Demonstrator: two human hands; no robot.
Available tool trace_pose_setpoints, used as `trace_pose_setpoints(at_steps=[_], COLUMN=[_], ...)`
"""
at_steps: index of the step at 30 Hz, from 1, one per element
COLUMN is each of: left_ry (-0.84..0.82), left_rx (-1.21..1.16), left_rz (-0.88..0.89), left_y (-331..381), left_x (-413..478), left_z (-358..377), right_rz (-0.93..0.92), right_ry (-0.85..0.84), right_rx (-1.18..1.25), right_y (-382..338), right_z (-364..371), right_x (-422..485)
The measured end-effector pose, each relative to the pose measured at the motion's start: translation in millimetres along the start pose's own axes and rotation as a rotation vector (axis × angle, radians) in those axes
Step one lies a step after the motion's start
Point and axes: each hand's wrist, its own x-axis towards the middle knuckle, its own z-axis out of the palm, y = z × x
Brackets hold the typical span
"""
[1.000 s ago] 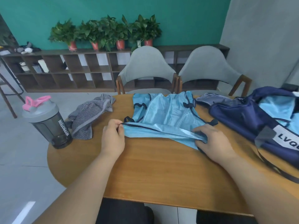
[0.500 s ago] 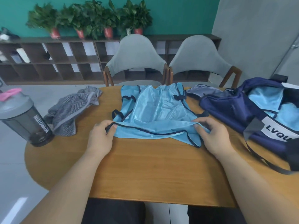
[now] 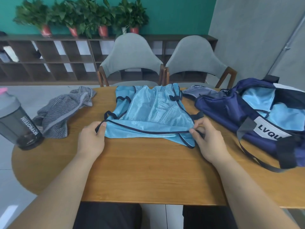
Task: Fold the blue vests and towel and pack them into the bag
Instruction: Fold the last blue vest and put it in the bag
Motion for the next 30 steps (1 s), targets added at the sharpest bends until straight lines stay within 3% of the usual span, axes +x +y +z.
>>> trace_pose_setpoints(at_steps=[5,9,15,24,30], left_ry=[0.039,0.061,0.067,0.07,0.076], left_rx=[-0.031,-0.075,-0.097,-0.105,-0.113], left_rz=[-0.02,-0.028,-0.044,-0.055,-0.079], left_y=[2.6,1.7,-1.8,-2.7,2.3], left_x=[-2.0,-2.6,-0.7,-1.4,-3.4], left_z=[0.4,0.5,1.9,2.3,-0.6], right_rz=[-0.175,-0.164,-0.113,0.043,0.107], right_ry=[-0.09,-0.143,-0.008,0.173,0.217], right_rx=[-0.082,-0.188,-0.278,0.075,0.135], right_y=[3.5,6.6,13.7,15.5,12.6], right_z=[4.4,7.3,8.9,-0.6,1.4], right_x=[-1.1,-0.1,1.7,4.3,4.7])
